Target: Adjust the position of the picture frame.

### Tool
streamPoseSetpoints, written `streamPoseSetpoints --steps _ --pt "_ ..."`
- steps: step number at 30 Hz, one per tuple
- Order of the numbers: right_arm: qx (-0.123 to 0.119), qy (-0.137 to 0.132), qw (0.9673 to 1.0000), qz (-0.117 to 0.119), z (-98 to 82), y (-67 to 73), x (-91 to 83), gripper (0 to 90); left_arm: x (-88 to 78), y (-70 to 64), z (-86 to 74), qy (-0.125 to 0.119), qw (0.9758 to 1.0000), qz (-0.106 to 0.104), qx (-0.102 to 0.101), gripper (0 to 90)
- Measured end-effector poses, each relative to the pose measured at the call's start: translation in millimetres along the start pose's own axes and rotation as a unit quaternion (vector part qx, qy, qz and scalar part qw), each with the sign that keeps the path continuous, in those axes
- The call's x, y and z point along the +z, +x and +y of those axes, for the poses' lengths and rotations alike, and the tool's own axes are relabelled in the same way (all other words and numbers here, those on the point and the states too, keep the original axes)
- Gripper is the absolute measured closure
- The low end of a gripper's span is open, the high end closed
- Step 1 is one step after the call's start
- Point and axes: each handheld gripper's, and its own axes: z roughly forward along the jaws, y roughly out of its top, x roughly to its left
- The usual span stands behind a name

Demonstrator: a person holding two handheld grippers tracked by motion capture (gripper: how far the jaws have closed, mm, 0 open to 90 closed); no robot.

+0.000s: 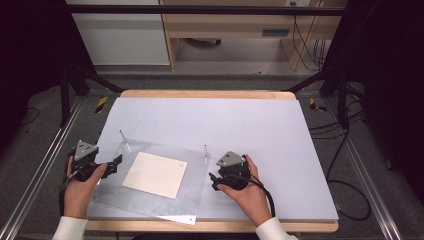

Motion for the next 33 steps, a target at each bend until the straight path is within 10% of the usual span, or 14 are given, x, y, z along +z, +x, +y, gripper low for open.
streamPoseSetpoints --steps 10,18,33 --pt "0.002 -0.002 1.0000 0.002 2.8 5.1 0.5 19.9 2.6 -3.3 0.0 0.003 0.9988 0.011 0.048 8.1" --pt "0.028 -0.009 0.9987 0.041 12.6 3.9 1.5 34.6 -2.2 1.4 0.3 -0.009 0.9993 0.024 0.029 10.7" --pt "0.057 0.034 0.9970 0.040 48.9 -13.0 70.4 73.2 -2.5 7.1 -1.2 -0.007 0.9997 0.016 0.016 34.1"
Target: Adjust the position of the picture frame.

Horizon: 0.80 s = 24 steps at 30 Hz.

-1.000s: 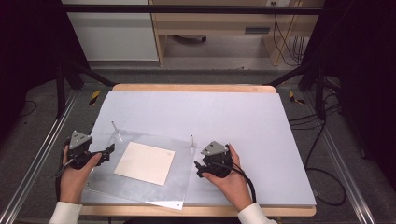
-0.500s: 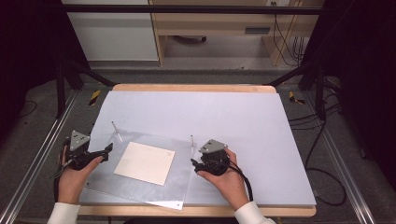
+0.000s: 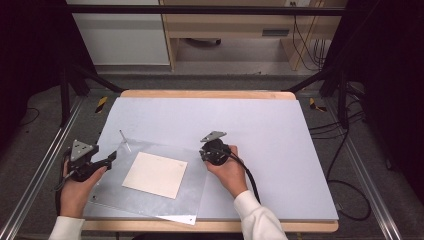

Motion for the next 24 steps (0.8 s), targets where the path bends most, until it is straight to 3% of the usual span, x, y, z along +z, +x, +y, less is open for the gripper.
streamPoseSetpoints --steps 6,10,12,13,15,18,19,20,21,24 --pt "0.002 0.008 1.0000 -0.005 1.1 -1.1 8.5 83.9 -1.9 -3.5 2.7 0.001 1.0000 -0.007 0.000 43.4" --pt "0.003 0.006 1.0000 0.004 0.2 -3.9 8.8 85.0 1.2 -3.6 6.7 0.007 0.9998 -0.016 0.011 49.5" --pt "0.001 0.007 1.0000 0.003 0.2 -3.5 8.5 85.1 3.7 -0.9 9.3 0.010 0.9997 -0.020 0.006 50.4" --pt "0.000 0.006 1.0000 0.006 0.3 -4.5 8.7 85.1 9.7 3.3 13.4 0.014 0.9996 -0.024 0.005 54.4" --pt "0.000 0.007 1.0000 0.006 0.4 -4.6 8.6 85.1 14.6 5.4 15.6 0.020 0.9994 -0.025 0.009 56.1" --pt "-0.001 0.008 0.9999 0.007 0.7 -4.6 8.6 85.1 39.3 15.4 21.1 0.045 0.9985 -0.032 0.004 58.4" --pt "-0.001 0.008 0.9999 0.007 0.7 -4.6 8.6 85.1 39.3 15.4 21.1 0.045 0.9985 -0.032 0.004 58.6" --pt "-0.001 0.010 0.9999 0.007 1.1 -4.9 8.6 85.0 53.3 16.9 23.8 0.063 0.9970 -0.037 0.026 59.0" --pt "-0.002 0.010 0.9999 0.008 1.1 -5.3 8.7 85.0 60.3 16.6 24.8 0.071 0.9962 -0.042 0.026 59.0" --pt "-0.001 0.010 0.9999 0.011 1.0 -5.8 8.6 85.1 70.9 16.0 27.3 0.070 0.9960 -0.051 0.022 59.1"
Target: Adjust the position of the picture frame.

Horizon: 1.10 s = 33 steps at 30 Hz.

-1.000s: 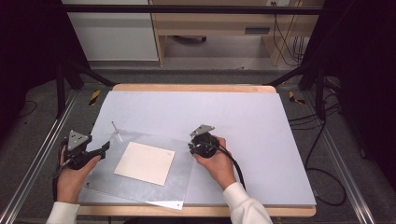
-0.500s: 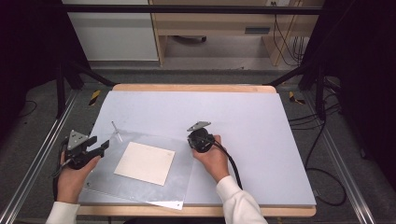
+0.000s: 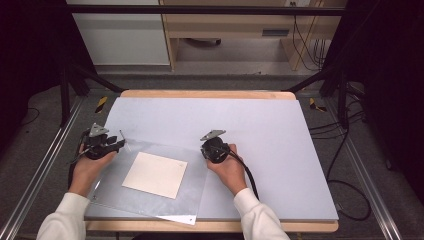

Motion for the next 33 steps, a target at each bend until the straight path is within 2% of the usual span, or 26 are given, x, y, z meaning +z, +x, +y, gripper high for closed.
streamPoseSetpoints --steps 3,6,8,14,18,19,21,23,26,28,33 --pt "0.000 0.001 1.0000 -0.002 0.3 0.4 -0.1 85.1 11.0 0.6 6.2 0.007 0.9998 0.010 0.017 63.0" --pt "-0.001 0.002 1.0000 0.001 0.9 -0.3 0.5 85.1 18.3 2.2 9.6 0.012 0.9998 0.005 0.018 67.9" --pt "0.001 0.002 1.0000 0.000 0.8 -0.5 0.2 85.1 21.7 2.3 10.3 0.015 0.9996 0.009 0.022 73.3" --pt "0.005 -0.003 1.0000 0.003 -0.2 -1.0 0.5 83.6 28.6 4.8 8.9 0.021 0.9992 0.018 0.027 79.9" --pt "0.007 -0.002 1.0000 0.003 -0.3 0.8 1.8 80.7 33.0 5.2 7.0 0.031 0.9990 0.014 0.031 81.2" --pt "0.005 -0.002 1.0000 0.002 -0.2 0.6 2.3 82.5 35.2 4.0 6.2 0.035 0.9987 0.017 0.033 81.4" --pt "0.003 -0.003 1.0000 -0.002 0.2 0.7 1.8 85.0 32.9 2.8 7.2 0.020 0.9994 0.022 0.019 82.4" --pt "0.004 -0.004 1.0000 -0.002 -0.1 0.5 1.8 85.0 32.7 2.8 7.1 0.020 0.9995 0.022 0.014 83.3" --pt "0.006 -0.003 1.0000 0.004 0.2 -1.1 1.9 85.2 32.1 7.6 5.4 0.013 0.9999 0.005 -0.009 84.4" --pt "0.009 0.000 1.0000 0.003 1.1 -1.1 1.9 85.3 31.8 6.9 6.6 0.017 0.9998 0.007 -0.005 84.6" --pt "0.021 -0.001 0.9997 0.011 1.1 -3.4 2.0 85.2 30.3 6.7 8.1 0.018 0.9997 0.008 -0.010 84.7"
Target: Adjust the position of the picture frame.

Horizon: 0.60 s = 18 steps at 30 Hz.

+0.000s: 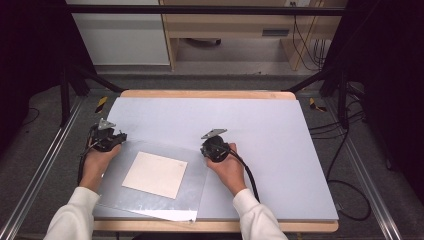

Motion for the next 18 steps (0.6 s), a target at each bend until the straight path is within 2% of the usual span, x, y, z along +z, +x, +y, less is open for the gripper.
streamPoseSetpoints --steps 4,8,15,18 --pt "0.008 0.000 0.9999 0.011 1.4 -2.1 -1.9 84.7 -5.2 0.0 3.0 0.002 1.0000 0.000 0.001 84.8" --pt "0.011 -0.006 0.9996 0.024 7.5 -3.9 -9.8 83.4 -17.1 1.4 9.7 0.003 0.9999 -0.007 0.012 84.9" --pt "0.007 -0.005 0.9997 0.025 12.8 -3.7 -15.9 83.1 -31.6 0.9 16.8 0.000 0.9997 -0.009 0.023 84.8" --pt "0.014 -0.004 0.9995 0.027 14.7 -3.0 -19.3 82.8 -38.3 0.9 20.8 -0.001 0.9994 -0.012 0.031 84.7"
